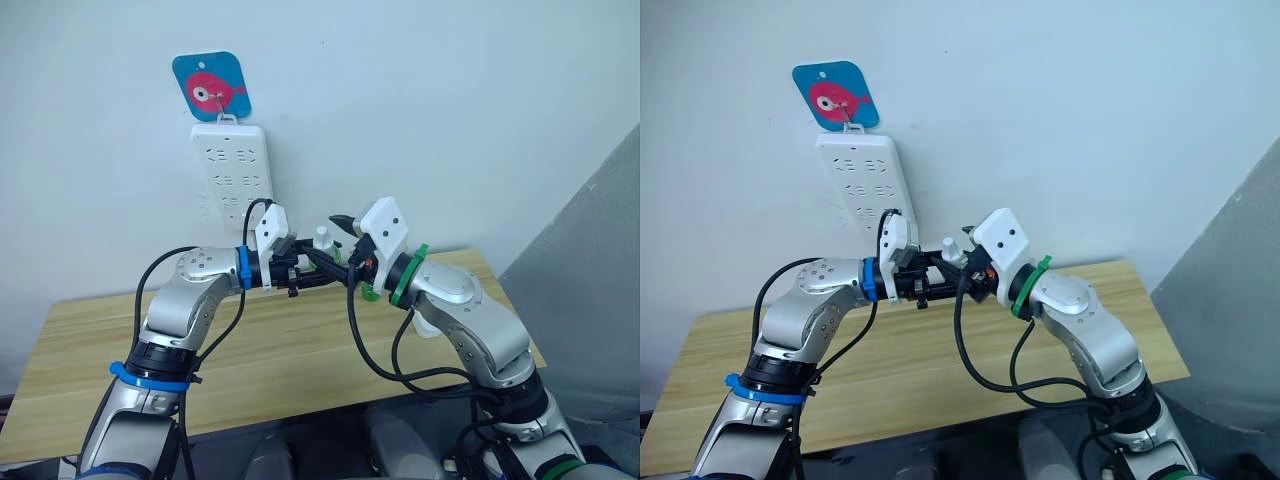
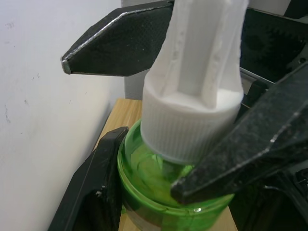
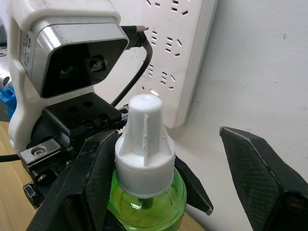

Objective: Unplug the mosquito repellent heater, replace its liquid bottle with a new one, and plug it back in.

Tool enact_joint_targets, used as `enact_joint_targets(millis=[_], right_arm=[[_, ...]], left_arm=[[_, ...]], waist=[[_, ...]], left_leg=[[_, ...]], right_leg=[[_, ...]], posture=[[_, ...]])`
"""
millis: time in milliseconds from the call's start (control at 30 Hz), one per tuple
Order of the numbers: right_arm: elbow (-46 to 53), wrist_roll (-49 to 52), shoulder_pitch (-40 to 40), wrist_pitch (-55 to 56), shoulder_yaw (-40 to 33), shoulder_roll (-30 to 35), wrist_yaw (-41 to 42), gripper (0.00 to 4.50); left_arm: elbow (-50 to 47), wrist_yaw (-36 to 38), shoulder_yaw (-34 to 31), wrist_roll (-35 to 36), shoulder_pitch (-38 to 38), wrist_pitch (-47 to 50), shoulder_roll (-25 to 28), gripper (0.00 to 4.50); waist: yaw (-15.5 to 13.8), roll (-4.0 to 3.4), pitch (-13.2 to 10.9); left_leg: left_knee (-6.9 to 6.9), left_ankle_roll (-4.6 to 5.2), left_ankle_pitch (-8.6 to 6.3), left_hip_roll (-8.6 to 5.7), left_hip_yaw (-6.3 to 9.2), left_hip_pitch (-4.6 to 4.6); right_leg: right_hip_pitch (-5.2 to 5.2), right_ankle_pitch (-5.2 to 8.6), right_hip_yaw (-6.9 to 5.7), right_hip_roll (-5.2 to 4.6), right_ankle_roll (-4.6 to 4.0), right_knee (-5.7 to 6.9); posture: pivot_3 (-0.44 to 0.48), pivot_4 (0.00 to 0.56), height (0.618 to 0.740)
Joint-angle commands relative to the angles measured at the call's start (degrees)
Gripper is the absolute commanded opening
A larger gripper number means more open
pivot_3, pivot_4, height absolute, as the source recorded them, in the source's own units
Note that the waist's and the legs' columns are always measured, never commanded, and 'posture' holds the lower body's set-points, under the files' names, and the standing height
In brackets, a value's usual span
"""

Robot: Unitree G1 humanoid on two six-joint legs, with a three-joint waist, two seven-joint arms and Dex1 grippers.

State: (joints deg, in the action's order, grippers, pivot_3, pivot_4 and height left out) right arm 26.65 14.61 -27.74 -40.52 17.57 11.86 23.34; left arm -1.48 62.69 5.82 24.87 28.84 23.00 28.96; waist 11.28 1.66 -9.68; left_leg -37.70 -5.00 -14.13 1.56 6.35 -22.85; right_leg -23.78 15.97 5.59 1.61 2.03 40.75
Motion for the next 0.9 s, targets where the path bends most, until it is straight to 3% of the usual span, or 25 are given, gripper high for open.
enact_joint_targets(millis=[33,200,300,567,700,900], right_arm=[[1.2,0.9,-0.74,2.17,-1.14,-0.97,0.74,2.9],[1.77,1.93,-0.44,2.38,-0.78,-1.08,2.8,1.18],[1.03,4.63,-1.19,2.36,-1.22,0.21,7.2,1.11],[-15.06,11.91,-17.49,7.81,-0.07,15.89,43.2,1.11],[-18.4,12.5,-20.31,6.83,0.43,17.01,46.97,1.11],[-15.34,12.99,-18.09,4.83,-4.45,15.67,39.61,3.07]], left_arm=[[-0.94,0.38,-0.73,0.14,-0.27,-1.64,0.18,2.32],[-1.11,0.06,-0.75,0.31,-0.52,-1.56,0.21,2.32],[-1.51,0.35,-0.62,0.52,-0.74,-1.37,0.45,2.32],[-0.35,10.68,2.67,-1.5,-0.49,-9.38,3.99,2.32],[0.76,10.26,2.8,-1.51,1.06,-10.49,3.22,2.32],[-0.1,7.61,2.31,-0.88,0.23,-8.88,2.26,2.32]], waist=[[0.0,0.0,0.0],[-0.02,0.0,0.0],[-0.02,0.0,0.01],[0.15,-0.01,0.0],[0.12,-0.01,0.01],[-0.02,-0.01,0.0]], left_leg=[[0.0,0.0,0.0,0.0,0.0,0.0],[0.0,0.0,0.0,0.0,0.0,0.0],[0.0,0.0,0.0,0.0,0.0,0.0],[0.03,0.01,-0.01,-0.02,-0.02,0.07],[0.07,0.02,-0.01,0.0,0.02,0.05],[0.06,0.03,-0.01,0.0,0.03,0.03]], right_leg=[[0.0,0.0,0.0,0.0,0.0,0.0],[0.0,0.0,0.0,0.0,0.0,0.0],[0.0,0.0,0.0,0.0,0.0,0.0],[0.07,0.01,-0.04,0.0,0.01,-0.08],[0.08,-0.03,-0.06,0.0,-0.06,-0.15],[0.08,-0.04,-0.06,-0.02,-0.07,-0.15]], posture=[[-0.205,0.09,0.736],[-0.203,0.09,0.736],[-0.204,0.088,0.736],[-0.205,0.092,0.736],[-0.192,0.093,0.736],[-0.192,0.1,0.736]])
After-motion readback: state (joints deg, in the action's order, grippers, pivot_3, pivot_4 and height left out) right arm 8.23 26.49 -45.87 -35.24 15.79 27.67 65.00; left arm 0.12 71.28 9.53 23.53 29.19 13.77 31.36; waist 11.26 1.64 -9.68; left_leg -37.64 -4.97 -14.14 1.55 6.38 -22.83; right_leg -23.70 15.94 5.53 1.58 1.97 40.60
